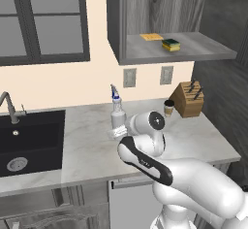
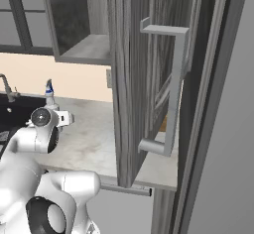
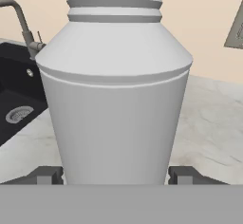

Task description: Pick the sponge and spray from the cabinet and place them on the counter.

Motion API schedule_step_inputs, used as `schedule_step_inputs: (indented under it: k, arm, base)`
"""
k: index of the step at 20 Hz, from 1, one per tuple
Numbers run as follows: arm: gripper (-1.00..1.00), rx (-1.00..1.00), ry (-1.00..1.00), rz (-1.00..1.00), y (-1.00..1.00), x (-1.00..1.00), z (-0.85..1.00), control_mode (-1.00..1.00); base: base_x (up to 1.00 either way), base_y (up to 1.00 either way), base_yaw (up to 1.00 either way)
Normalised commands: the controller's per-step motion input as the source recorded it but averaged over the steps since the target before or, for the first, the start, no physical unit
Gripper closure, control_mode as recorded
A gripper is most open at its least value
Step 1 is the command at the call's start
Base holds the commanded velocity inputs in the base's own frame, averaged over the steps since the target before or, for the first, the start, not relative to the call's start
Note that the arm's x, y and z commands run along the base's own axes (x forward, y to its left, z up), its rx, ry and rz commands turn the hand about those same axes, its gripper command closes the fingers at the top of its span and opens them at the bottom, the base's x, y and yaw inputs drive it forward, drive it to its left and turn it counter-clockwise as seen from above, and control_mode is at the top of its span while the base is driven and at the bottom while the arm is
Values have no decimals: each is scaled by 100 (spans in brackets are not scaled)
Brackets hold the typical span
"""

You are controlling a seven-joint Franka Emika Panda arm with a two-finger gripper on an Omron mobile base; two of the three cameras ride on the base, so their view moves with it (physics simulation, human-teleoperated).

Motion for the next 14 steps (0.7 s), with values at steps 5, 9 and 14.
schedule_step_inputs:
  k: [5,9,14]
  arm:
    - [100,3,-7,1,-5,18,-62,-100]
    - [100,4,-8,1,-7,15,-62,-100]
    - [100,4,-9,1,-7,12,-62,-100]
  base:
    - [0,0,0]
    - [0,0,0]
    - [0,0,0]
